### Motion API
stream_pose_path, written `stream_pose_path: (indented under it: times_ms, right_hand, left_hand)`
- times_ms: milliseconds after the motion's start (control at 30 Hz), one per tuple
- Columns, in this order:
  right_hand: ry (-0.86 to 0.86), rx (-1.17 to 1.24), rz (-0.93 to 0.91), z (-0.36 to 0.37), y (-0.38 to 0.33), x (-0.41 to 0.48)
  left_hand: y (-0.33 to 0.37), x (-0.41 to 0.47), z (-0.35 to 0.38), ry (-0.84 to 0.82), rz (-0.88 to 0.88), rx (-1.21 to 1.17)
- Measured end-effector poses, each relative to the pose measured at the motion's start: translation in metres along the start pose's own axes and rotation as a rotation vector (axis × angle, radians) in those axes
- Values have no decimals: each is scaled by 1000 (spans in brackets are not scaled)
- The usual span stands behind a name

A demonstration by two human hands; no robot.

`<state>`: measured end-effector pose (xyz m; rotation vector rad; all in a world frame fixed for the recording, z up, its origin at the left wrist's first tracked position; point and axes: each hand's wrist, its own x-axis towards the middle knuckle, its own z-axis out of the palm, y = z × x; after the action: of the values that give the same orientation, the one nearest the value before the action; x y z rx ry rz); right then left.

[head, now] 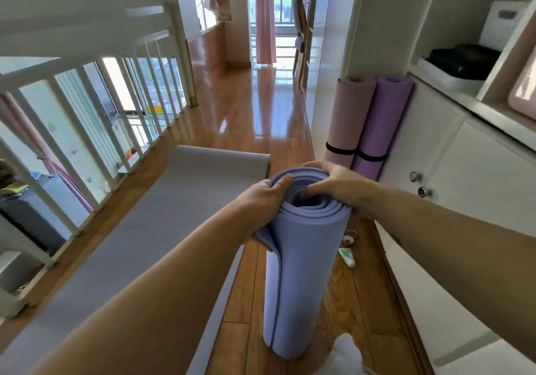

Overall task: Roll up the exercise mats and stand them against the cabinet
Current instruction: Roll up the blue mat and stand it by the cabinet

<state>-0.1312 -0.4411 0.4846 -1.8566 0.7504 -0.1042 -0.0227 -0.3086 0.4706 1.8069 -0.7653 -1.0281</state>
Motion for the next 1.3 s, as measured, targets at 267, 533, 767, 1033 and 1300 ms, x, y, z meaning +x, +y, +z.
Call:
stream_pose_path:
  times_ms: [267, 533, 767, 1033, 1300]
  right_hand:
    - [-53, -189, -40, 10, -14, -46]
    - [108, 244, 36, 31, -9, -57]
    - [30, -178, -93, 26, -7, -48]
    - [273, -342, -214, 23, 3, -35]
    - [423, -896, -602, 15, 2, -95]
  left_hand:
    - [-3, -34, 8, -53, -58, -299]
    - [-22, -50, 32, 324, 203, -332]
    - [-31, -51, 36, 184, 156, -436]
    - [-14, -47, 34, 203, 24, -313]
    - [-12, -56, 50, 338, 39, -314]
